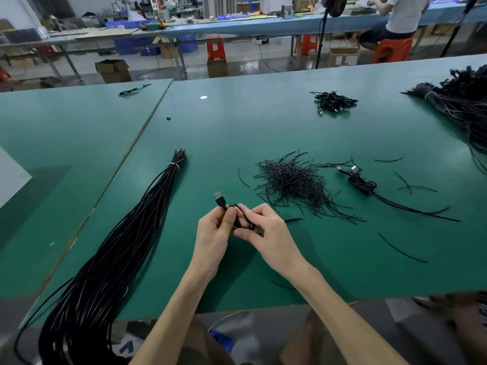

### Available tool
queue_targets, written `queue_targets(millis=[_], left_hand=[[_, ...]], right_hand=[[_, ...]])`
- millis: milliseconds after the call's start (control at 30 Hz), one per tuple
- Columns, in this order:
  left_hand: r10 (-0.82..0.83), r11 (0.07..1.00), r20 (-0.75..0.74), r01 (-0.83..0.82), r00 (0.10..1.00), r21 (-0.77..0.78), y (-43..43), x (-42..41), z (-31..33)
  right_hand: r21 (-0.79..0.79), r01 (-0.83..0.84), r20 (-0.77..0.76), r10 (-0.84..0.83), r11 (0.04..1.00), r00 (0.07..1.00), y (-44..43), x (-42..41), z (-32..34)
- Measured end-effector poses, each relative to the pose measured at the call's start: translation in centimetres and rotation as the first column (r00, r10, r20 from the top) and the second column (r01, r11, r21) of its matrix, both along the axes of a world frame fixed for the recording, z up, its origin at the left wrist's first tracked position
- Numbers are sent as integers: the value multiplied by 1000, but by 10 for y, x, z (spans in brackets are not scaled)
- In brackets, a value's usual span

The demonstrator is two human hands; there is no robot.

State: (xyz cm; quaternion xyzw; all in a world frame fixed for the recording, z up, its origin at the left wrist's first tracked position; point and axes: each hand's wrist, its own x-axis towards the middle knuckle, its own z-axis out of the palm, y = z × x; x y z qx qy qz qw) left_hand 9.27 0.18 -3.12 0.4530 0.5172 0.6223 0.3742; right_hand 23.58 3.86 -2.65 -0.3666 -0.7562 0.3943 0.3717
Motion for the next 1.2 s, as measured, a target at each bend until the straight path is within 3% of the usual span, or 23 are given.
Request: queue_targets(millis=[200,500,867,1033,1133,1200], left_hand=[[-33,999,45,32,998,23,-2,1,1],[-38,999,117,37,992,7,-4,-5,2],[-45,999,56,45,997,6,-6,-6,2],[-4,1000,68,4,998,-1,-5,-7,0],[49,999,73,-49,996,3,-4,-7,0],[75,997,64,-75,995,2,-4,-7,0]], right_hand=[[-98,27,-119,-38,995,992,2,2,4],[-67,71,-82,-76,995,994,3,4,3],[-55,51,-36,-53,997,998,0,0,-1],[10,84,57,-84,996,995,0,1,-1],[245,97,233,-156,965,960,-6,-4,0],[295,93,258,-173,951,951,-9,-4,1]])
